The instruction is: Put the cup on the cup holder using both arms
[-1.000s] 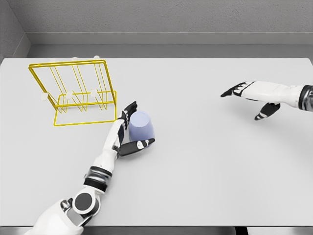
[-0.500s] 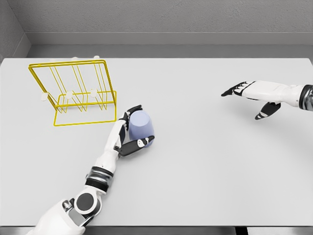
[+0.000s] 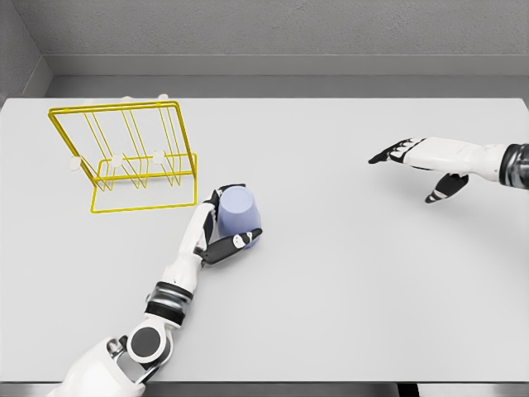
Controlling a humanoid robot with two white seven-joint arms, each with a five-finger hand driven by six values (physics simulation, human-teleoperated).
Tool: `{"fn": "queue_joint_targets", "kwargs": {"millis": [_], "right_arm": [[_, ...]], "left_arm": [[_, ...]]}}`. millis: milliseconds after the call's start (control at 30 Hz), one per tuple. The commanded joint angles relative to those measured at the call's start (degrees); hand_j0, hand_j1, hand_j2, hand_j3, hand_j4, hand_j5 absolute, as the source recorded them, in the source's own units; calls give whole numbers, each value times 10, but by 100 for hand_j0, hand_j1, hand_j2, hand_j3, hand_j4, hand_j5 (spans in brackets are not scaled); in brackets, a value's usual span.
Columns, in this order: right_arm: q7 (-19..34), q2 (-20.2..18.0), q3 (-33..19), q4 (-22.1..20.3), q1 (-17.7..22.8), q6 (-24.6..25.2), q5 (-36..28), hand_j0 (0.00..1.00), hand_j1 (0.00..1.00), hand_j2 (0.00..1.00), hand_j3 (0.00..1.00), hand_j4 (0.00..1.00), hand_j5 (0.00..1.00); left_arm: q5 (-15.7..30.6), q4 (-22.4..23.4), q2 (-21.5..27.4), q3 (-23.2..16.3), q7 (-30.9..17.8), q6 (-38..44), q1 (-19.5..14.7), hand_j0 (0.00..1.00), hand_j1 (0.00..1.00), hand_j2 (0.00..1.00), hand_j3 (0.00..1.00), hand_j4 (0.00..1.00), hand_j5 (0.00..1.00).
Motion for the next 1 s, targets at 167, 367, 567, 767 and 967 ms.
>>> {"fn": "queue_joint_targets", "kwargs": {"millis": [167,367,567,767,967], "right_arm": [[0,1,0,0,0,2,-3,100,100,100,100,100,100],[0,1,0,0,0,2,-3,100,100,100,100,100,100],[0,1,0,0,0,2,-3,100,100,100,100,100,100],[0,1,1,0,0,2,-3,100,100,100,100,100,100],[0,9,1,0,0,2,-3,100,100,100,100,100,100]], "left_arm": [[-23,-18,-5,2,-1,-1,0,61,61,61,61,61,61],[-23,-46,-4,9,-1,-5,0,61,61,61,61,61,61],[-23,-68,2,20,-1,-7,3,64,64,64,64,64,64],[-23,-76,2,25,-1,-8,1,64,64,64,64,64,64],[-23,-87,-5,30,-1,-16,-3,64,64,64,64,64,64]]}}
